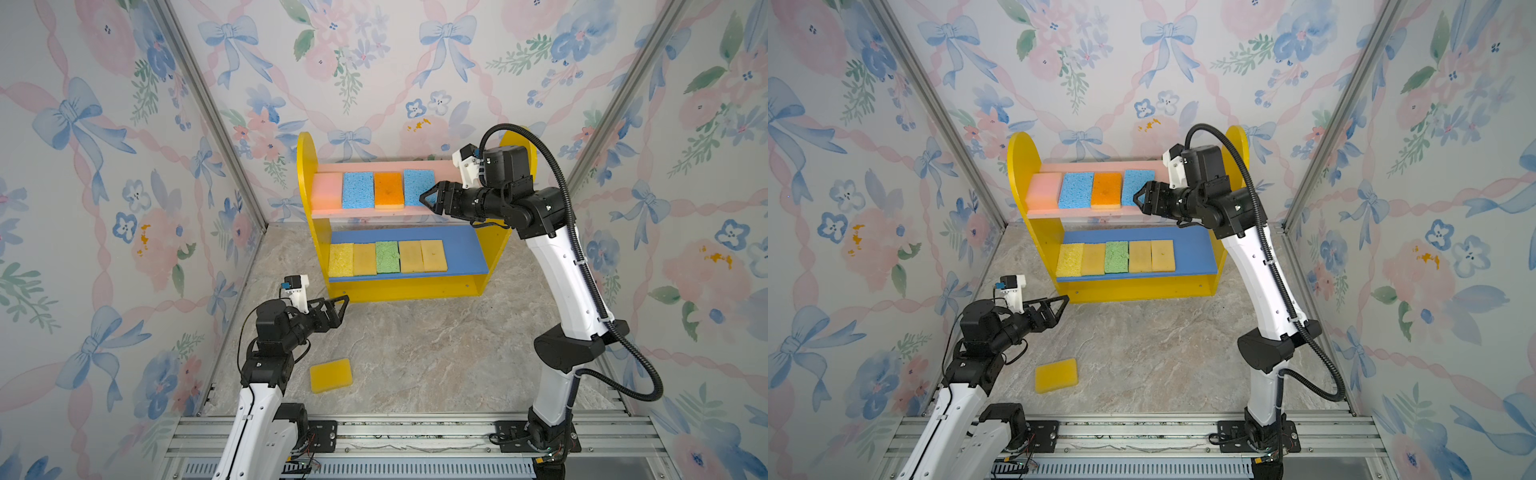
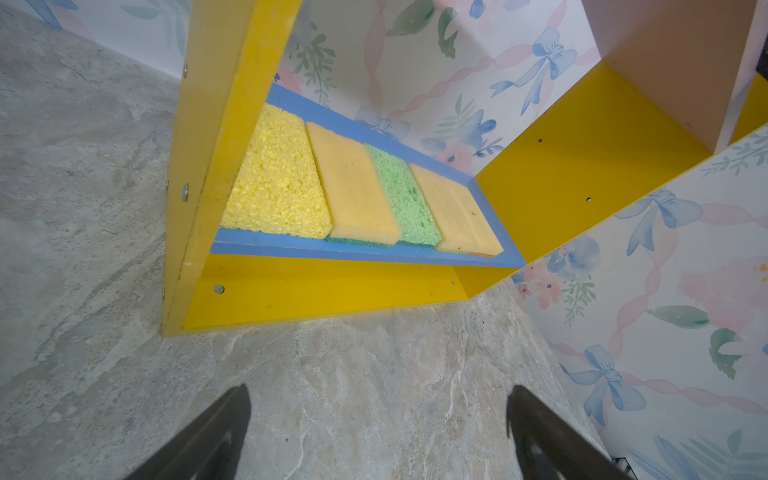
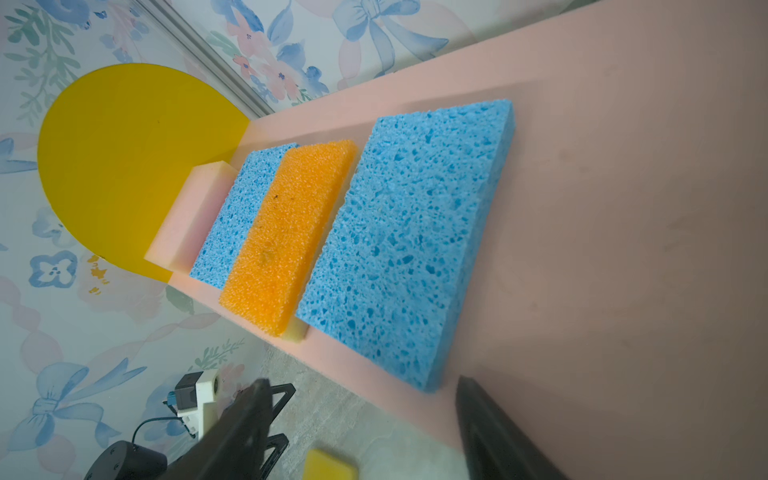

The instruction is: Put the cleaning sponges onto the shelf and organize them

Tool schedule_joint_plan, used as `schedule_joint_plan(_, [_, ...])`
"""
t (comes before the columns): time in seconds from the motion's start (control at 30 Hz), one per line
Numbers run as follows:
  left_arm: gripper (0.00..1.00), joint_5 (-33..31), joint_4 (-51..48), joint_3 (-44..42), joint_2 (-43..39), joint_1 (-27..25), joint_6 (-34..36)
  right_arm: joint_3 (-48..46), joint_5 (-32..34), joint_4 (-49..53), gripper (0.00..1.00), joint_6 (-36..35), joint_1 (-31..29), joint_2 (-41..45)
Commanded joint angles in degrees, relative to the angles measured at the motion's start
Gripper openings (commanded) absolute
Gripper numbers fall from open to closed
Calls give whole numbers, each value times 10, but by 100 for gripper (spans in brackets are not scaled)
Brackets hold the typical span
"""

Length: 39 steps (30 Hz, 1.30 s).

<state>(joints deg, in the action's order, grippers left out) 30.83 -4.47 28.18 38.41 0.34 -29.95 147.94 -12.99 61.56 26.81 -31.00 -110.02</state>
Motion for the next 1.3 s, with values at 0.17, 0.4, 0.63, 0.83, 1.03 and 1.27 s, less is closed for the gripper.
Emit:
schedule_joint_plan(0.17, [98,-1,-9,-5,2,-3,13,-107,42,71,81,-60,-33,58])
schedule_joint_plan(0.4, [98,-3,-9,-4,1,-3,13,-338,1,-93,87,-38,-66,246])
schedule_joint_plan(0.63, [98,-9,-9,-7,1,-4,6,-648,-5,-170,95,3,-77,412])
schedule_joint_plan(0.83, [98,-46,-10,-14,1,-35,-36,-859,-18,-252,97,80,-91,470])
schedule_joint_plan(1.03, [98,-68,-16,-26,0,-45,-62,-931,18,-327,98,142,-154,413])
schedule_joint_plan(1.27, [98,-102,-42,-19,-5,-50,-66,-882,31,-406,99,66,-286,239])
